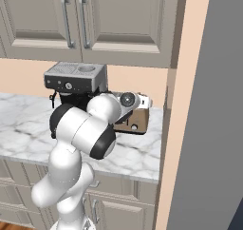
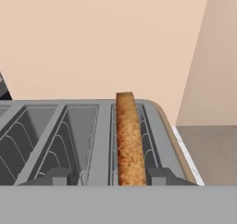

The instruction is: Start the toaster. Once the lever pops up, take the bread to the plate on the dining counter.

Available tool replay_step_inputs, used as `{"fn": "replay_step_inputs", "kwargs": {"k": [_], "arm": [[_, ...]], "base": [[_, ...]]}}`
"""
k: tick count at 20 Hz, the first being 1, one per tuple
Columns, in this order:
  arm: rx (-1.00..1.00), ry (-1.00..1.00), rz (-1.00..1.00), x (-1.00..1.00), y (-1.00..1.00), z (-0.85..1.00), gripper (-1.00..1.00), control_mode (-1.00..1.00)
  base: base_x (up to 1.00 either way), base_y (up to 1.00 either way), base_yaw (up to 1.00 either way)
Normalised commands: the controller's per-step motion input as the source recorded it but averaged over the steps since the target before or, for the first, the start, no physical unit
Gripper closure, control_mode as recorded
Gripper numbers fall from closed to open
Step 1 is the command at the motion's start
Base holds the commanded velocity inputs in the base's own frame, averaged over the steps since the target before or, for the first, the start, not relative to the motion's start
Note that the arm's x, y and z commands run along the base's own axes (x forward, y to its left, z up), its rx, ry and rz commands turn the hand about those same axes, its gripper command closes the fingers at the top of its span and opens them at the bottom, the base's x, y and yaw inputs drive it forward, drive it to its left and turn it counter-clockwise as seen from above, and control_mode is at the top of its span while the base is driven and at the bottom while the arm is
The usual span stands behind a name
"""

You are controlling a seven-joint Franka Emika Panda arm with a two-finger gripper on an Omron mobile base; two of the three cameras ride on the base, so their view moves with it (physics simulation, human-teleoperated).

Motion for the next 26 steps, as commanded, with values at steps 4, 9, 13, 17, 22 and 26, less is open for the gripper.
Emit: {"fn": "replay_step_inputs", "kwargs": {"k": [4, 9, 13, 17, 22, 26], "arm": [[0.0, 0.0, 0.0, 0.0, -0.01, 0.07, 1.0, -1.0], [0.0, 0.0, 0.0, 0.0, -0.01, 0.02, 1.0, -1.0], [0.0, 0.0, 0.0, 0.0, -0.02, 0.04, 1.0, -1.0], [0.0, -0.01, 0.0, -0.05, 0.0, 0.09, 1.0, -1.0], [0.0, -0.01, 0.0, -0.04, 0.0, 0.14, 1.0, -1.0], [0.0, 0.0, 0.0, -0.01, 0.0, 0.16, 1.0, -1.0]], "base": [[0.0, 0.0, 0.0], [0.0, 0.0, 0.0], [0.0, 0.0, 0.0], [0.0, 0.0, 0.0], [0.0, 0.0, 0.0], [0.0, 0.0, 0.0]]}}
